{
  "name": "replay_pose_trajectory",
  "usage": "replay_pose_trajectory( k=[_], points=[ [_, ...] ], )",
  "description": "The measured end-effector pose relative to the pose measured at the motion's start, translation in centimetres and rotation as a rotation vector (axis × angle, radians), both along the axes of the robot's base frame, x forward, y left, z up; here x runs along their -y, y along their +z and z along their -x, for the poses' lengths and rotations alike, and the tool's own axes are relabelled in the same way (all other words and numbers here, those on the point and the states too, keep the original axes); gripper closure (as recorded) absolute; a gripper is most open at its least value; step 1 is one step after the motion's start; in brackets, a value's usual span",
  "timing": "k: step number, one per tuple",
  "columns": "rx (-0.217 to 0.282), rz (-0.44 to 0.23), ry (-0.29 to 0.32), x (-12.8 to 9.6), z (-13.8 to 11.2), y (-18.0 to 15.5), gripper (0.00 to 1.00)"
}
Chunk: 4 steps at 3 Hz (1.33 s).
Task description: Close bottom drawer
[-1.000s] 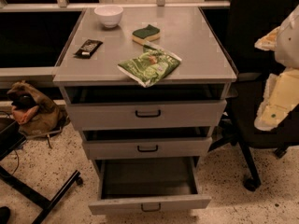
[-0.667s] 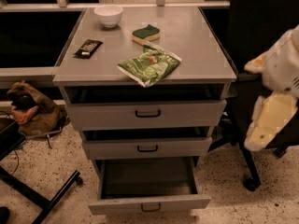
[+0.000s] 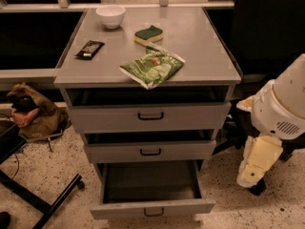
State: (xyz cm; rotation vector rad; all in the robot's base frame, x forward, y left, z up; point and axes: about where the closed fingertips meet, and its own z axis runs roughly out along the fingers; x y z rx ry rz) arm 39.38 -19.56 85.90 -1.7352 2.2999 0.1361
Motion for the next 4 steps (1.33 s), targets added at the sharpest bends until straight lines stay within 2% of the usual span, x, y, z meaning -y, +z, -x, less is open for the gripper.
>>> replay_pose_trajectory(
  k=[1, 2, 3, 4],
  points=[
    [0.0, 0.0, 0.0, 0.0, 0.0, 0.0, 0.0],
    [-0.031, -0.049, -0.003, -0.3, 0.2, -3.0, 0.0],
    [-0.092, -0.129, -0.007, -1.0, 0.5, -9.9, 0.0],
    [-0.149, -0.196, -0.041, -1.6, 1.2, -18.0, 0.0]
  ],
)
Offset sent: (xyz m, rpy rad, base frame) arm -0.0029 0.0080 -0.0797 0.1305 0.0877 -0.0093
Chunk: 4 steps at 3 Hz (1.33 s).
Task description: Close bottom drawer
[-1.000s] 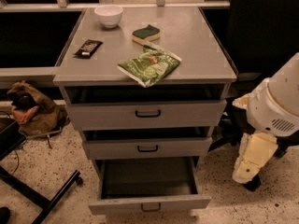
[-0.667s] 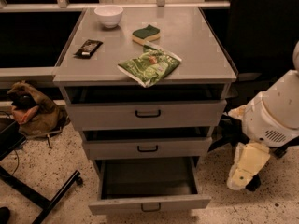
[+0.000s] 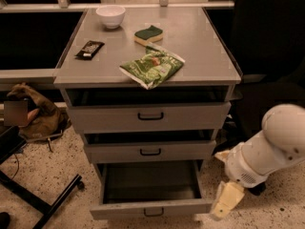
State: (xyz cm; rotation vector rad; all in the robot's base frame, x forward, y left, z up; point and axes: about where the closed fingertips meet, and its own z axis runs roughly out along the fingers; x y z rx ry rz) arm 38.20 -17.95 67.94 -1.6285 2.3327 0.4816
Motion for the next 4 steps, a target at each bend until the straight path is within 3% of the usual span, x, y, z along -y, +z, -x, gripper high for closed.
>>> replay_pose_trajectory(
  k=[1, 3, 4],
  points=[
    [-0.038, -0.054, -0.023, -0.8, 1.0, -5.9, 0.0],
    [-0.042, -0.082, -0.032, -0.6, 1.2, -7.3, 0.0],
    [-0.065, -0.141, -0.049, -1.0, 1.9, -11.7, 0.0]
  ],
)
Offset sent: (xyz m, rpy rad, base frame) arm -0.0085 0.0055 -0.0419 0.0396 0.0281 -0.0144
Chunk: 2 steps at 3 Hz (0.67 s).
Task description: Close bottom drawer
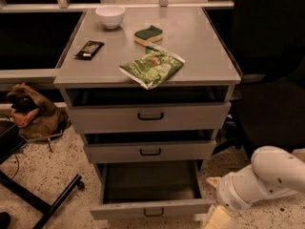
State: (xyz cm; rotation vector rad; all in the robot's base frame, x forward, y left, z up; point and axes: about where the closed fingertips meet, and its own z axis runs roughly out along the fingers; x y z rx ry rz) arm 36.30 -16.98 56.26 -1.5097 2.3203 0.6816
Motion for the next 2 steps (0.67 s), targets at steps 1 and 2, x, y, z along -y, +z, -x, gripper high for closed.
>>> replay_pose_trajectory(
  k=[1, 2],
  points=[
    [-0.029, -0.067, -0.022, -0.4, 0.9, -5.0, 0.0],
    [-0.072, -0.111, -0.01, -1.2, 2.0, -8.5, 0.0]
  ],
)
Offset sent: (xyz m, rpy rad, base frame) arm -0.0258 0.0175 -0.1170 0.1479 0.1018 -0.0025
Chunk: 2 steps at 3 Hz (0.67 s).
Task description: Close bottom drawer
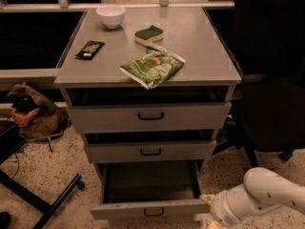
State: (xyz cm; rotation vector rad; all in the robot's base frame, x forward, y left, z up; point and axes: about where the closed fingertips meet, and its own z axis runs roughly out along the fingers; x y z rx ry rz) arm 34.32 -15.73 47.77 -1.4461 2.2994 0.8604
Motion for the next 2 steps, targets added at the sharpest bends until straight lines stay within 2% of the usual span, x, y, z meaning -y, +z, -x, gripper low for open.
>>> replay_pose_trajectory(
  k=[1, 2],
  points=[
    [0.0, 0.0, 0.0, 0.0, 0.0, 0.0, 0.0],
    [-0.008, -0.023, 0.016, -0.5, -0.1, -1.8, 0.0]
  ],
)
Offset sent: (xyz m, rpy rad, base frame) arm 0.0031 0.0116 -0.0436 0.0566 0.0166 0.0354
